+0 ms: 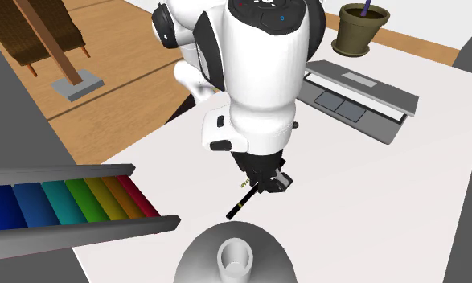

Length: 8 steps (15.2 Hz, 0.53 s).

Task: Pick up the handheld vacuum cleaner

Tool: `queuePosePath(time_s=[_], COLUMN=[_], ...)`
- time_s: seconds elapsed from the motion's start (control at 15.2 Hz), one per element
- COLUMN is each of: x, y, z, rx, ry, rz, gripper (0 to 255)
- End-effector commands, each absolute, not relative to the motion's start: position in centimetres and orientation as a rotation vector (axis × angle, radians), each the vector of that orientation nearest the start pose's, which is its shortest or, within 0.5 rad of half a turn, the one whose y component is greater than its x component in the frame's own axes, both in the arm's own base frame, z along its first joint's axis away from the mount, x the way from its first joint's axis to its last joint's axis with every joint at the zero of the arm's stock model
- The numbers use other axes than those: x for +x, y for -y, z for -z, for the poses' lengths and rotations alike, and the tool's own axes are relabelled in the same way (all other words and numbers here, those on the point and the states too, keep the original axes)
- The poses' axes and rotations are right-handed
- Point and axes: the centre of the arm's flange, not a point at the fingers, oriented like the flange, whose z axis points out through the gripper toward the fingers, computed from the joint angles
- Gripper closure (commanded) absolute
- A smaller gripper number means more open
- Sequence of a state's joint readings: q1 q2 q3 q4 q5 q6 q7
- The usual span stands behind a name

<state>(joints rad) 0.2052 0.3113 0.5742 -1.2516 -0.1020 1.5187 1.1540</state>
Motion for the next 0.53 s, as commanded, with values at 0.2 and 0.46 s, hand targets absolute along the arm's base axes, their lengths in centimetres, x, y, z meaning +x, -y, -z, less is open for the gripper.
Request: queuePosePath(time_s=[0.2,0.46], x=[49.7,49.7], y=[-39.0,-39.0], z=[-63.3,-64.5], rx=[-3.038,-3.038], ry=[-0.62,-0.62], rz=[-0.081,-0.081], gripper=[255,255])
